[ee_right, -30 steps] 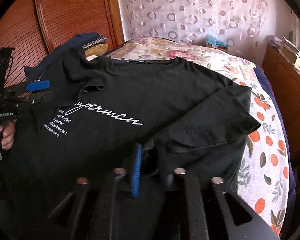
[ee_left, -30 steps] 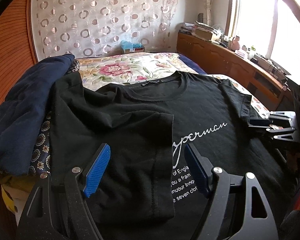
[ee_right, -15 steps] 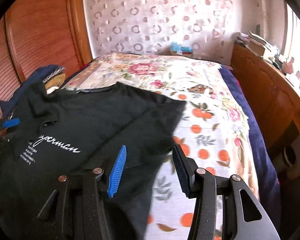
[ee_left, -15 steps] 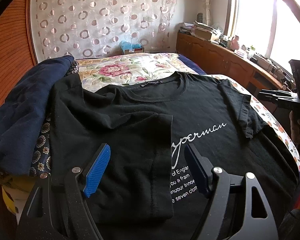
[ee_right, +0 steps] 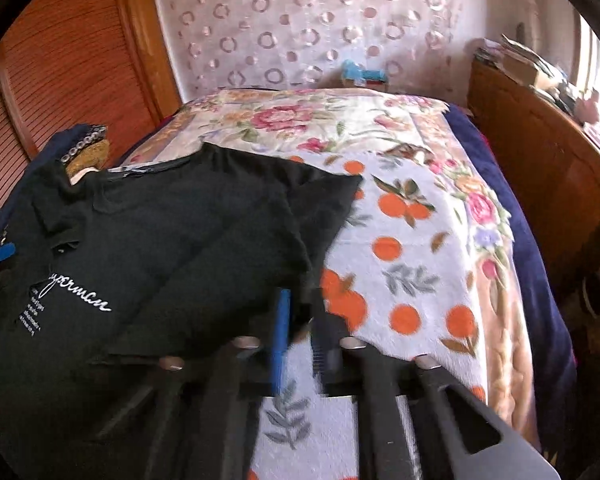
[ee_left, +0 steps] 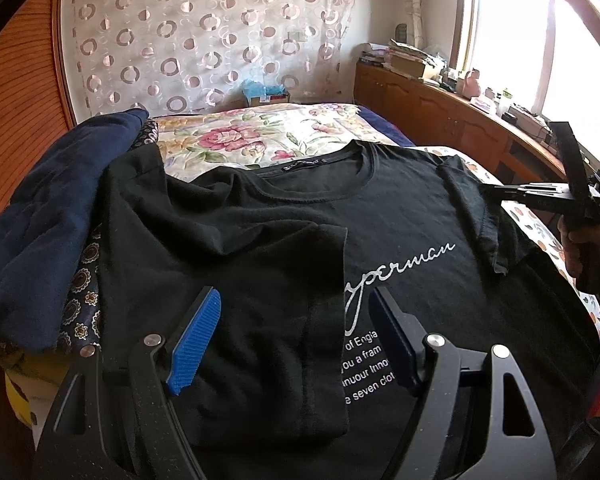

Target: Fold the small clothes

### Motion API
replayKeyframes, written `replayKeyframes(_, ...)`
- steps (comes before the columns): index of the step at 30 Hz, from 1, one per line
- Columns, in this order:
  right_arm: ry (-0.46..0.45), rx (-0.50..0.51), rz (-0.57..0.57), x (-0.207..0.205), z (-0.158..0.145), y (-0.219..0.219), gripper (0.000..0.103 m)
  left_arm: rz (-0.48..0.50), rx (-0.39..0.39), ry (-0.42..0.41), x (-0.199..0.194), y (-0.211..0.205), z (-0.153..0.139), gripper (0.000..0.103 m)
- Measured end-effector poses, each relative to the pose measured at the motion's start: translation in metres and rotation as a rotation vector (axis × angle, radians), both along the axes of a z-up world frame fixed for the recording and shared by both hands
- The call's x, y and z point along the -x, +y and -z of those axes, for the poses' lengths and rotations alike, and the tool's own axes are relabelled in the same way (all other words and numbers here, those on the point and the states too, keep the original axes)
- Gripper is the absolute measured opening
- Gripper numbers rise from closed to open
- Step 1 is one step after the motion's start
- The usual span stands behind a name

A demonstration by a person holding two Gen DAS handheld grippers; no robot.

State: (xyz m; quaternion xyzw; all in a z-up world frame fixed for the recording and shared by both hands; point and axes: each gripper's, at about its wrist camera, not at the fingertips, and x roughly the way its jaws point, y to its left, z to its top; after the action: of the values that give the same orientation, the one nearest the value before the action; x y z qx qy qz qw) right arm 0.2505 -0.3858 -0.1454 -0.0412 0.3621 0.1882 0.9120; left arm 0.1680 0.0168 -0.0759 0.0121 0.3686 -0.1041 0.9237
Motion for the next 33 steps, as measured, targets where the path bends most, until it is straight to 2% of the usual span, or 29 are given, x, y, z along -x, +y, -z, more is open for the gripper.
replayKeyframes(5, -0.029, -0.002, -0.059, -0.004, -0.010, 0.014, 0.002, -0.006, 0.001, 0.002, 0.001, 0.004, 0.002, 0.077)
replayKeyframes(11, -0.049, 0.006, -0.177, -0.019, -0.023, 0.060, 0.002, -0.020, 0.002, -0.002, 0.004, 0.009, 0.002, 0.077)
replayKeyframes(16, -0.070, 0.030, -0.256, -0.050, -0.032, 0.103, 0.002, -0.037, 0.002, -0.005, 0.008, 0.014, 0.000, 0.077)
replayKeyframes(19, -0.069, -0.002, -0.261, -0.069, -0.031, 0.111, 0.002, -0.044, -0.001, -0.007, 0.008, 0.016, -0.001, 0.077)
replayKeyframes(20, -0.060, -0.008, -0.255, -0.076, -0.032, 0.111, 0.007, -0.045, -0.003, -0.008, 0.009, 0.017, -0.002, 0.077)
replayKeyframes(21, -0.053, 0.002, -0.244, -0.080, -0.031, 0.112, 0.019, -0.048, -0.004, -0.008, 0.008, 0.018, -0.002, 0.077)
replayKeyframes(22, -0.060, 0.016, -0.225, -0.084, -0.030, 0.110, 0.026, -0.049, -0.003, -0.009, 0.008, 0.018, -0.003, 0.077)
replayKeyframes(23, -0.072, 0.017, -0.209, -0.088, -0.027, 0.106, 0.040, -0.050, -0.002, -0.010, 0.008, 0.019, -0.003, 0.077)
replayKeyframes(24, -0.076, 0.008, -0.199, -0.089, -0.027, 0.100, 0.045, -0.051, -0.001, -0.012, 0.007, 0.021, -0.004, 0.077)
replayKeyframes(27, -0.070, 0.028, -0.165, -0.091, -0.020, 0.091, 0.051, -0.054, -0.015, -0.019, 0.002, 0.023, -0.008, 0.077)
replayKeyframes(33, -0.049, 0.090, -0.134, -0.073, -0.005, 0.085, 0.051, -0.060, -0.041, -0.048, -0.012, 0.032, -0.022, 0.077)
